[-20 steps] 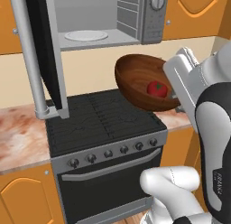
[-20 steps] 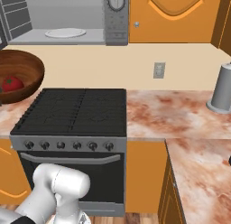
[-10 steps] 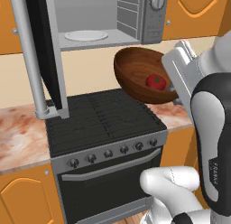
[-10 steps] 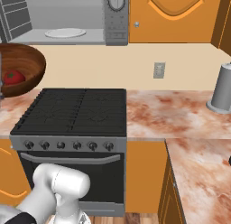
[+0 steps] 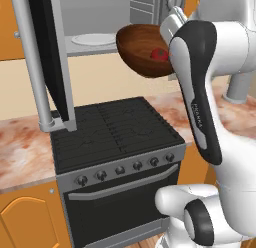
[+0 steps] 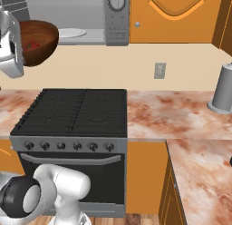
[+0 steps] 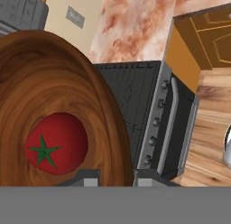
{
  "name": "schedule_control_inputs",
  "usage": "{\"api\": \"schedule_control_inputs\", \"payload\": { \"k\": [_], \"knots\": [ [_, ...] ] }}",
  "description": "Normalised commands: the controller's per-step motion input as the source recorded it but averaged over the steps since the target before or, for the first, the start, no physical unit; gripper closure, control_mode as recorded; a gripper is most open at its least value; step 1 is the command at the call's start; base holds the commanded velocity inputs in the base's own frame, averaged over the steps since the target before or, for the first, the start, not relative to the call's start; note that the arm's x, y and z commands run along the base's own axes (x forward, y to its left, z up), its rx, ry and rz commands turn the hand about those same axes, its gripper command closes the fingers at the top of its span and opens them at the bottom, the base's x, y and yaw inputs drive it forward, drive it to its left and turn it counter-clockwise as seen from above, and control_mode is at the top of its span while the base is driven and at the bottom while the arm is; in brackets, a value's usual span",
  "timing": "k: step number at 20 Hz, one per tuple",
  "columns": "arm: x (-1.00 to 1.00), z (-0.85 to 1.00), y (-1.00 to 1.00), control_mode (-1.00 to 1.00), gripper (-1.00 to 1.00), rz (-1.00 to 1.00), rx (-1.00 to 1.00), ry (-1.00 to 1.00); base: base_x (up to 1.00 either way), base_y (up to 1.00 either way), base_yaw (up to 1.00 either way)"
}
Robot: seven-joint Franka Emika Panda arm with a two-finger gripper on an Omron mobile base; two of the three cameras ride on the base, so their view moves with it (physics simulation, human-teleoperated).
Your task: Pick the tomato from the sink and place it in the bowl. Then pick the bowl and place it in the microwave. Then close the microwave door and press the start button.
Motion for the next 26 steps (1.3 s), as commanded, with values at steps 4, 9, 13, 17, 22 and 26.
{"api": "schedule_control_inputs", "payload": {
  "k": [4, 9, 13, 17, 22, 26],
  "knots": [
    [1.0, 0.04, 0.03, -1.0, 1.0, -0.09, -0.16, 0.0, 0.0, 0.0, 0.0],
    [0.88, 0.37, 0.12, -1.0, 1.0, -0.09, -0.18, -0.07, 0.0, 0.0, 0.0],
    [0.59, 0.25, 0.18, -1.0, 1.0, 0.0, -0.06, -0.11, 0.0, 0.0, 0.0],
    [0.72, 0.0, 0.21, -1.0, 1.0, 0.0, 0.0, -0.04, 0.0, 0.0, 0.0],
    [0.75, -0.02, 0.16, -1.0, 1.0, 0.0, 0.03, -0.01, 0.0, 0.0, 0.0],
    [0.75, -0.04, 0.15, -1.0, 1.0, -0.01, 0.06, 0.0, 0.0, 0.0, 0.0]
  ]
}}
